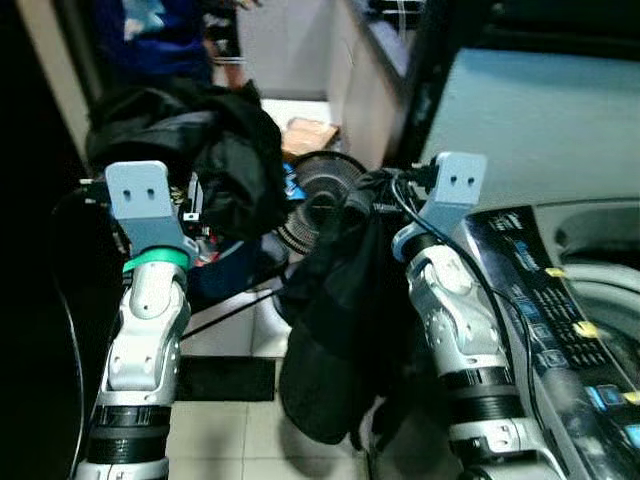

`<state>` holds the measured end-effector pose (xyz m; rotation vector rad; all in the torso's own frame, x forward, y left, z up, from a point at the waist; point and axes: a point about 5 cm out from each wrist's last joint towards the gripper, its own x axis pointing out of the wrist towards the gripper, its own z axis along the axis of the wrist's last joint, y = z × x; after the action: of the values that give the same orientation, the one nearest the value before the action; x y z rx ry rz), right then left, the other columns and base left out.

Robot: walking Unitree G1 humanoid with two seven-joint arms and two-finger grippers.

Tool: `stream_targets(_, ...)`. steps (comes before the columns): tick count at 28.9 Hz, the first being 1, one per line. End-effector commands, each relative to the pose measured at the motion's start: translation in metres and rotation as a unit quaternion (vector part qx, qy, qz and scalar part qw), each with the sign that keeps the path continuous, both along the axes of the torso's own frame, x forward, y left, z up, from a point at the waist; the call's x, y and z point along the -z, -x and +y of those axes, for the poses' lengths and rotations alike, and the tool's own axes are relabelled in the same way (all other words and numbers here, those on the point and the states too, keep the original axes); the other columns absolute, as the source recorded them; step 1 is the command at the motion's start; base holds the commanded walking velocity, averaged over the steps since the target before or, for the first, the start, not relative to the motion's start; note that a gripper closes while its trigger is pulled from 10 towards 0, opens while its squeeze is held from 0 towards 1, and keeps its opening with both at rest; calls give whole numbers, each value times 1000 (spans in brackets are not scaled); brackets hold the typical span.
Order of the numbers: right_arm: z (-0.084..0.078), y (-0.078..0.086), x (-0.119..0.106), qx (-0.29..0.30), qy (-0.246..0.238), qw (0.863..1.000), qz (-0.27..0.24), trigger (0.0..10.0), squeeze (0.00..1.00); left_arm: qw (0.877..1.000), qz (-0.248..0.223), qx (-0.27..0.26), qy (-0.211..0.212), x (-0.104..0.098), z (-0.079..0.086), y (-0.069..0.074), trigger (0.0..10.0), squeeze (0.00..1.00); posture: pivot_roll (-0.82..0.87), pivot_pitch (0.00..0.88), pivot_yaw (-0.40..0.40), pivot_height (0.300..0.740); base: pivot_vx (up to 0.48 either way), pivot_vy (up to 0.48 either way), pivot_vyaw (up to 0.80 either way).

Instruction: Clothes washing

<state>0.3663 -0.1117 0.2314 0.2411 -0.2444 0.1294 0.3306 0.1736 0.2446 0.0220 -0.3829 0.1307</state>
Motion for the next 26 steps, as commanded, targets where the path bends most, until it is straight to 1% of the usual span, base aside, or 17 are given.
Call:
stream_targets(1,-4,4,-24,1,-13,999,-51,10000,0,1000,-5,6,-6,-4,-3,-1,10000,0,147,9,-4,740,0,0,-800)
stream_targets(3,-4,5,-25,-1,-15,998,-54,10000,0,1000,-6,6,-6,-6,-3,-1,10000,0,147,9,-4,740,0,0,-800)
stream_targets(4,-3,6,-35,-8,-30,997,-73,10000,0,1000,-5,7,-7,-4,-3,0,10000,0,157,4,1,740,0,0,-800)
stream_targets(5,-3,6,-35,-8,-30,997,-73,10000,0,1000,-5,7,-7,-4,-3,0,10000,0,157,4,1,740,0,0,-800)
stream_targets(6,-2,8,-50,-15,-51,994,-100,10000,0,1000,-2,10,-9,-2,-4,1,10000,0,157,4,1,740,0,0,-800)
stream_targets(10,-5,10,-61,-7,-71,991,-117,10000,0,1000,-5,16,-16,-4,-7,2,10000,0,159,0,1,740,0,0,-800)
stream_targets(18,-9,13,-67,-3,-75,989,-129,10000,0,999,-23,30,-18,-12,-9,2,10000,0,157,0,6,740,0,0,-800)
stream_targets(23,-6,15,-63,-7,-63,990,-123,10000,0,999,-19,31,-22,-11,-10,2,10000,0,153,0,15,740,0,0,-800)
stream_targets(26,-1,16,-56,-14,-54,992,-113,10000,0,999,-17,35,-23,-10,-11,2,10000,0,151,0,24,740,0,0,-800)
